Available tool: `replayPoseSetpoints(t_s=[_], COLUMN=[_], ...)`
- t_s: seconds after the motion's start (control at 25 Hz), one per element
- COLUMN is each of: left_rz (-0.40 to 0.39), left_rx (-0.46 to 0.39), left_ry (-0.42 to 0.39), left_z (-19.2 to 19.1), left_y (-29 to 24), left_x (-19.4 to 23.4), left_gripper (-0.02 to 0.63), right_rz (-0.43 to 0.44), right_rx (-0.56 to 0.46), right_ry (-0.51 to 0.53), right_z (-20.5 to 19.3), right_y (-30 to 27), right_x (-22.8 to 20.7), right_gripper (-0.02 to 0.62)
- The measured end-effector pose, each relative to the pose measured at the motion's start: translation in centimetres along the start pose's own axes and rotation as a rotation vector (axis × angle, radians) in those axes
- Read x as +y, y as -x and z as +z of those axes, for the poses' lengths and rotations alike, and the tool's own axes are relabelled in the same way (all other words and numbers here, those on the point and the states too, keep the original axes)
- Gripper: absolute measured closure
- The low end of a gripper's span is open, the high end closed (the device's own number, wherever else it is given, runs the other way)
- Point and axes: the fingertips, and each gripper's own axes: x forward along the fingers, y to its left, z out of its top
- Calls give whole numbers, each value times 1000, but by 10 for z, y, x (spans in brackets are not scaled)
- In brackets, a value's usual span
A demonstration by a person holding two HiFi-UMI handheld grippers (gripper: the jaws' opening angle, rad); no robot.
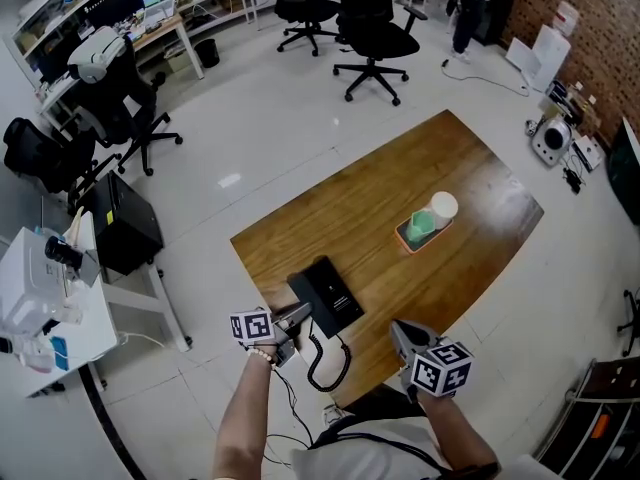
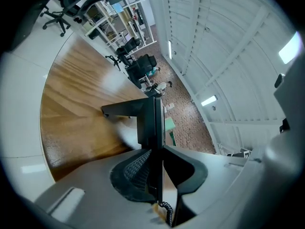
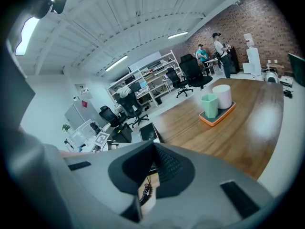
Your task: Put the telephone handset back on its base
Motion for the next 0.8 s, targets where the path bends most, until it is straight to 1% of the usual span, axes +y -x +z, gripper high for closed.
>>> replayPoseSetpoints(t_s=[0.04, 0.08, 0.12, 0.16, 0.24, 0.32, 0.44, 0.52, 0.6, 0.68, 0.8], left_rz=[31, 69, 109, 142, 204, 284, 407, 453, 470, 476, 501], left_rx=[8, 16, 23, 27, 26, 26, 22, -4, -32, -46, -87], left_ry=[0, 0, 0, 0, -14, -54, -140, -184, -224, -262, -323], left_z=[-1, -2, -3, -4, -4, -2, 0, 3, 5, 5, 2], left_y=[1, 2, 4, 5, 8, 11, 19, 28, 38, 48, 65], left_x=[3, 8, 12, 16, 21, 24, 20, 8, -8, -24, -49], left_gripper=[522, 489, 433, 406, 383, 370, 374, 374, 379, 402, 462], right_rz=[1, 3, 6, 10, 18, 25, 28, 26, 24, 26, 30], right_rx=[-1, -3, -5, -7, -12, -21, -39, -55, -70, -83, -100], right_ry=[0, 0, 2, 5, 11, 17, 22, 23, 24, 27, 37], right_z=[1, 2, 3, 3, 4, 5, 7, 9, 8, 8, 7], right_y=[0, 1, 1, 1, 1, 3, 10, 16, 21, 25, 35], right_x=[1, 3, 5, 8, 14, 19, 25, 27, 30, 34, 43], right_gripper=[584, 584, 584, 584, 584, 584, 584, 584, 584, 584, 584])
